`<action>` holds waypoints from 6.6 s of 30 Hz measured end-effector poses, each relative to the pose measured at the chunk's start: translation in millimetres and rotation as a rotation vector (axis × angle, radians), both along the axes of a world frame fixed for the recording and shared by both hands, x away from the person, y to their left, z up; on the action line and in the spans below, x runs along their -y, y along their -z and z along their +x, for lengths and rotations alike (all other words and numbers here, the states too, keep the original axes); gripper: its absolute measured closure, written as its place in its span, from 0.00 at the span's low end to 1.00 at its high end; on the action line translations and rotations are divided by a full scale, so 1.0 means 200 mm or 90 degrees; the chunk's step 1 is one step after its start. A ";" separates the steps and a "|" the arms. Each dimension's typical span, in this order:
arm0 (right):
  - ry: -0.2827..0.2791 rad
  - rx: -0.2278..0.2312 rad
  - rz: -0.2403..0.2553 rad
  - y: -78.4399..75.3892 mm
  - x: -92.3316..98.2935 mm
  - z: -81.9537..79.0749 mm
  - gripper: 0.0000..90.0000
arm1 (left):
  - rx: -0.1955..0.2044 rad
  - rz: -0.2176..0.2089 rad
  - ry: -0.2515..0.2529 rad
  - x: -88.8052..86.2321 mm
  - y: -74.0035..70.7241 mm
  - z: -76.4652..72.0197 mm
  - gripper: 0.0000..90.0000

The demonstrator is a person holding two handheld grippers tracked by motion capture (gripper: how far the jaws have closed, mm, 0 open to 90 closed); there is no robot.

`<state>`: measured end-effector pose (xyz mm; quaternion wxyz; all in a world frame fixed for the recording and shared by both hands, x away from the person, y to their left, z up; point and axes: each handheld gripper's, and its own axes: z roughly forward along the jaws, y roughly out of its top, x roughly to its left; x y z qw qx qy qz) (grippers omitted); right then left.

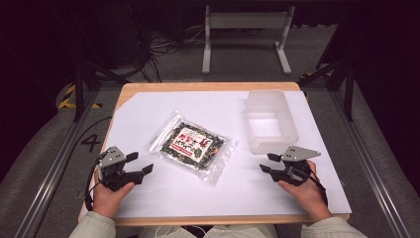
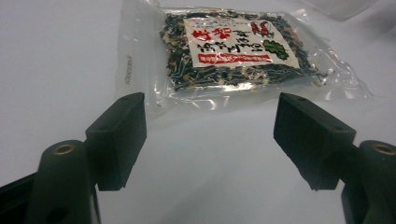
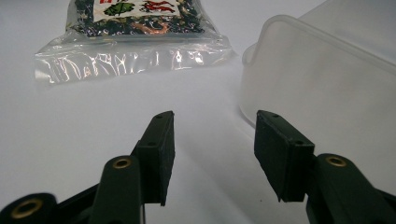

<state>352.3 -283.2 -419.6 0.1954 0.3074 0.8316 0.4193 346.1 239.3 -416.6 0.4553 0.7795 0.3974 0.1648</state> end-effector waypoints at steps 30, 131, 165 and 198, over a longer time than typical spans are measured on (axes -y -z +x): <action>0.008 -0.020 0.009 0.02 0.02 0.02 0.49 | 0.039 -0.055 -0.021 0.01 -0.18 0.26 0.24; -0.025 -0.013 -0.026 0.03 -0.02 0.01 0.45 | -0.227 -0.072 0.019 0.07 0.15 0.50 0.98; -0.040 -0.002 -0.001 0.02 -0.02 0.00 0.43 | -0.010 -0.222 0.070 0.00 -0.33 0.21 1.00; -0.054 0.022 0.074 -0.09 -0.06 0.02 0.44 | 0.090 -0.180 0.135 0.07 -0.64 0.00 1.00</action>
